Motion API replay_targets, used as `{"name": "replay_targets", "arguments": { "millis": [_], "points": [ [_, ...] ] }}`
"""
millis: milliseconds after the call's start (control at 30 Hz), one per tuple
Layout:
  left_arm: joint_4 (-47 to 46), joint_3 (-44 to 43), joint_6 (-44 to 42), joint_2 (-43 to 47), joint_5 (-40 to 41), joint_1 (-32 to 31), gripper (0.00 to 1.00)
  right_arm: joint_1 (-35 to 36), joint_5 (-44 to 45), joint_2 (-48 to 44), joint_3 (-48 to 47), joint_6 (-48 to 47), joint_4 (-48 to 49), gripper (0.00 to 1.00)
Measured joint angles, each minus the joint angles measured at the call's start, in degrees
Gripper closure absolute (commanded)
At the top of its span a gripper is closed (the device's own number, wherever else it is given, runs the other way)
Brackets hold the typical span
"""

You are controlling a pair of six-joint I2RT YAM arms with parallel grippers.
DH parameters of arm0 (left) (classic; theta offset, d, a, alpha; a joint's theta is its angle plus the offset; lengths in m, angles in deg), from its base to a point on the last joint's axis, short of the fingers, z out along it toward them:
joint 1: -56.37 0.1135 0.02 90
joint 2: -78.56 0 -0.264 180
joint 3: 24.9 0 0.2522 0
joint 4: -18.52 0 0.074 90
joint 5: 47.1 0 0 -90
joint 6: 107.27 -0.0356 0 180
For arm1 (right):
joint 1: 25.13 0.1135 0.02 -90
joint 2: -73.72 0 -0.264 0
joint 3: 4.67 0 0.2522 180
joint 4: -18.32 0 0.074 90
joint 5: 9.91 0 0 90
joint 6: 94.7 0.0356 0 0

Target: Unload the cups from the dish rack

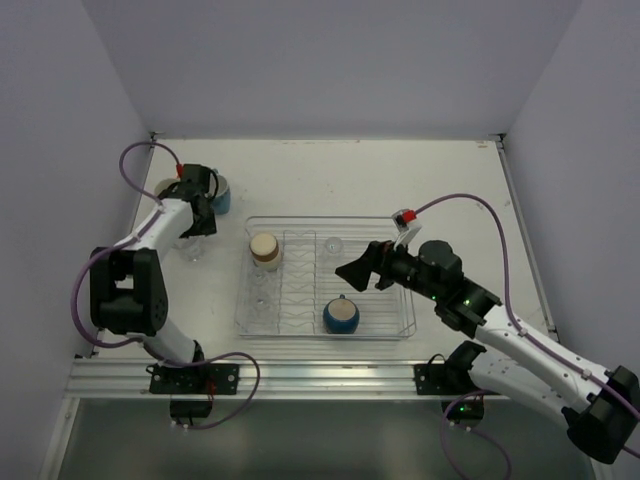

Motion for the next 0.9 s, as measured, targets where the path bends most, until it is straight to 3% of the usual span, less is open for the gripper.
{"name": "replay_targets", "arguments": {
  "millis": [133, 233, 367, 467, 667, 900],
  "points": [
    [0.0, 0.0, -0.1, 3.8, -0.5, 0.0, 0.15, 0.9, 0.0, 2.0, -0.7, -0.5, 0.0, 0.05],
    [-0.5, -0.1, 0.3, 10.3, -1.1, 0.0, 0.06, 2.5, -0.2, 5.0, -2.9, -1.4, -0.2, 0.09],
    [-2.1, -1.3, 0.6, 19.3, -3.2, 0.0, 0.04, 5.5, -0.1, 10.1, -7.5, -3.9, -1.2, 0.13],
    [-6.0, -0.7, 1.0, 26.6, -9.6, 0.0, 0.04, 7.5, -0.1, 15.1, -12.2, -6.1, -2.7, 0.15],
    [-15.4, 7.8, 4.0, 41.6, -25.7, 0.0, 0.06, 10.7, 0.6, 26.6, -22.3, -11.6, -5.7, 0.2],
    [-19.5, 19.4, 7.3, 54.1, -34.3, -0.2, 0.07, 12.5, 2.4, 41.9, -36.1, -19.5, -9.2, 0.21]
  ]
}}
